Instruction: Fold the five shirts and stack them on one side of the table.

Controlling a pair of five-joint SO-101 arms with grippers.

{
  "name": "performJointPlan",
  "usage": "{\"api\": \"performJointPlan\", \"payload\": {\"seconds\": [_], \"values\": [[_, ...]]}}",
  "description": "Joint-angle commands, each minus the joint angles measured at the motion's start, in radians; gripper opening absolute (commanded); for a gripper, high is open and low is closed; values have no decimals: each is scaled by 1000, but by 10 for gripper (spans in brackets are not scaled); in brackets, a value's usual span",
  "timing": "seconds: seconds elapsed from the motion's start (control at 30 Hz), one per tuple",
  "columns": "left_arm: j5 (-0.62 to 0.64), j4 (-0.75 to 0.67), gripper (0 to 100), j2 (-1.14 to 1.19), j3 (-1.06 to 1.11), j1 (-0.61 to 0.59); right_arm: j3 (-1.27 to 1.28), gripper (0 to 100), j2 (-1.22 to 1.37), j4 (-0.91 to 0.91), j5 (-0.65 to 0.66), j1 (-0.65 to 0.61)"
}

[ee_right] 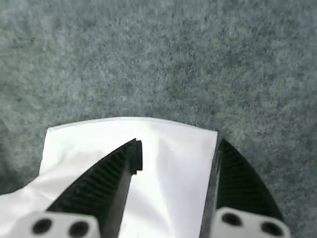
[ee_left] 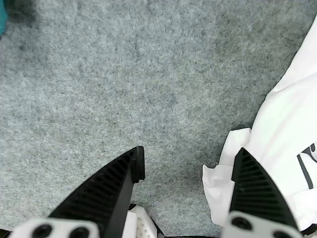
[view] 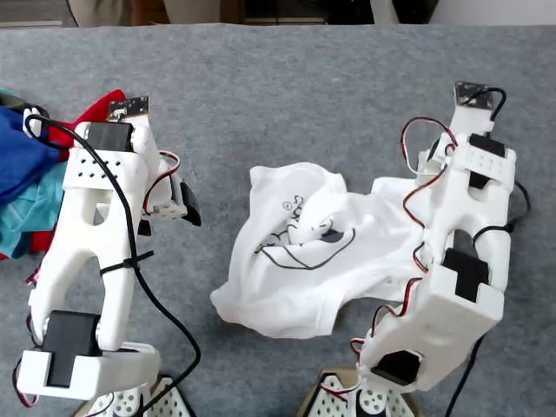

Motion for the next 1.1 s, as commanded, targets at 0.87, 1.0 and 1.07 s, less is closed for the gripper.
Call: {"api": "performJointPlan", "payload": {"seconds": [0.87, 1.0, 1.07], "values": [[9, -3, 286, -35, -44, -5, -742, 186, 361, 511, 0, 107], [8, -3, 286, -35, -44, -8, -700, 253, 372, 508, 0, 107], [8, -3, 286, -35, -44, -5, -668, 262, 386, 466, 0, 105]]}}
